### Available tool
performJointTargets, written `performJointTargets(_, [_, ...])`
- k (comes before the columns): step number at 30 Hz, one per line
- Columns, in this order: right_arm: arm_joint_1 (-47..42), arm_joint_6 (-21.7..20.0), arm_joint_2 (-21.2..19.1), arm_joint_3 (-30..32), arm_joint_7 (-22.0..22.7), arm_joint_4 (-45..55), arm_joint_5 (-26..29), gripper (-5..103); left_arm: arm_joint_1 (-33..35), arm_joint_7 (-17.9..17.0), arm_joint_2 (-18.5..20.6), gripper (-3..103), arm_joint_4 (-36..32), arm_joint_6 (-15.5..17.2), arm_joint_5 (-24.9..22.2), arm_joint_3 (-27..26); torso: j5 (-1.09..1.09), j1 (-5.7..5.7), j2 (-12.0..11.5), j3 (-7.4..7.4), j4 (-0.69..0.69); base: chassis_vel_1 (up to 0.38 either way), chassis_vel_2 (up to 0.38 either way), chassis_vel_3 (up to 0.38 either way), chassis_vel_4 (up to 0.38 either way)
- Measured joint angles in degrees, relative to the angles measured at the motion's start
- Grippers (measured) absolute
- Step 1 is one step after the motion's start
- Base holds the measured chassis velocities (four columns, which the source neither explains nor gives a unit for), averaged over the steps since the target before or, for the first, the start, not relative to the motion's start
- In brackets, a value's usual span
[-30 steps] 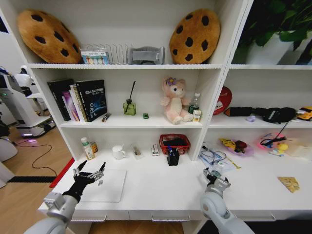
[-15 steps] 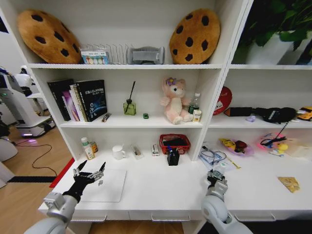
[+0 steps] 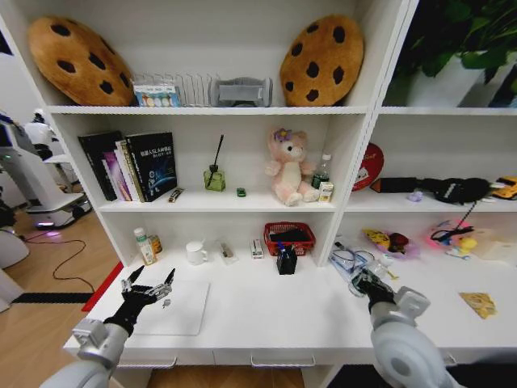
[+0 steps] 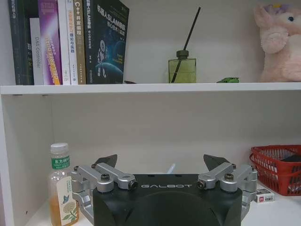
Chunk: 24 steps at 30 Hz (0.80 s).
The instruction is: Organize the objects on the table.
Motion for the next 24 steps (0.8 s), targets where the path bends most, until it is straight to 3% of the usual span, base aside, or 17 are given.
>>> performJointTargets(4, [-1.93, -0.59, 0.82, -0.39, -3.52, 0.17, -5.17, 23, 0.00, 0.01, 0.00, 100, 0.00, 0.00, 0.00, 0.01, -0.03, 0.00, 0.00, 0.00, -0.02, 0.000, 0.000, 0.000, 0.000])
performJointTargets(7, [-3.08, -2.34, 1.70, -1.01, -10.43, 0.07, -12.58, 23, 0.00, 0.00, 0.00, 100, 0.00, 0.00, 0.00, 0.01, -0.01, 0.00, 0.00, 0.00, -0.03, 0.000, 0.000, 0.000, 0.000])
performJointTargets(8, [-3.08, -2.34, 1.70, -1.01, -10.43, 0.07, -12.58, 23, 0.00, 0.00, 0.00, 100, 0.00, 0.00, 0.00, 0.01, -0.01, 0.00, 0.00, 0.00, -0.03, 0.000, 0.000, 0.000, 0.000])
performJointTargets(11, [-1.11, -3.77, 0.90, -0.90, -16.38, -1.20, -17.71, 23, 0.00, 0.00, 0.00, 100, 0.00, 0.00, 0.00, 0.01, -0.02, 0.00, 0.00, 0.00, -0.01, 0.000, 0.000, 0.000, 0.000])
performJointTargets(14, [0.80, -4.64, 0.15, -0.76, -18.70, -1.74, -18.55, 23, 0.00, 0.00, 0.00, 100, 0.00, 0.00, 0.00, 0.01, -0.02, 0.00, 0.00, 0.00, -0.01, 0.000, 0.000, 0.000, 0.000])
performJointTargets(24, [0.74, -6.15, 0.15, -0.27, -19.22, -2.23, -17.33, 23, 0.00, 0.00, 0.00, 100, 0.00, 0.00, 0.00, 0.01, -0.03, 0.00, 0.00, 0.00, -0.02, 0.000, 0.000, 0.000, 0.000])
